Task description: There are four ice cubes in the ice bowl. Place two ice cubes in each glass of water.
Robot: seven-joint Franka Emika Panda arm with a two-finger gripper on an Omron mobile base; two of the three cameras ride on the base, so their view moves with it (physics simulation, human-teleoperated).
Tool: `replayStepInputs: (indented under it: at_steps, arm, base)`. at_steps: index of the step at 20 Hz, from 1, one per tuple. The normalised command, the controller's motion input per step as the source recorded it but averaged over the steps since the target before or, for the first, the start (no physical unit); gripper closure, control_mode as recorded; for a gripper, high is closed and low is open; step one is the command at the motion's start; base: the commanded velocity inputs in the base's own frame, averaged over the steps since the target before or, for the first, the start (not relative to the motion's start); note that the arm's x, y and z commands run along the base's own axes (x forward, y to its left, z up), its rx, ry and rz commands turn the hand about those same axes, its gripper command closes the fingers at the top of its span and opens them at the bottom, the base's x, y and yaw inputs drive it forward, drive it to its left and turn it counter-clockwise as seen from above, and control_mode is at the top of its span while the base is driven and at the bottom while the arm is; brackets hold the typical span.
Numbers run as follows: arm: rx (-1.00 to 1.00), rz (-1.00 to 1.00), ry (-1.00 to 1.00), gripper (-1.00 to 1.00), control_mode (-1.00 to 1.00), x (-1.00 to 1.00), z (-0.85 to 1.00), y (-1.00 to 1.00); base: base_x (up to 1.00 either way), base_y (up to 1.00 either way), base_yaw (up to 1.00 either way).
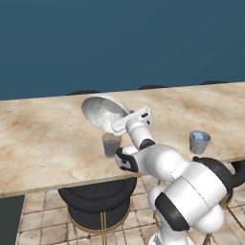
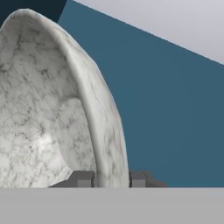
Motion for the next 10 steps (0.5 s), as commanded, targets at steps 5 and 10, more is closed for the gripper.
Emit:
replayStepInputs:
  at_steps: [5,10]
  arm:
    - [-0.06,0.0,-0.04,1.0,-1.0,-0.02,0.0,0.02]
    - [-0.06,0.03,-0.15,1.0,-1.0,-0.16,0.0,0.06]
  base:
    - [0.0,0.0,0.0]
    - [0.0,0.0,0.0]
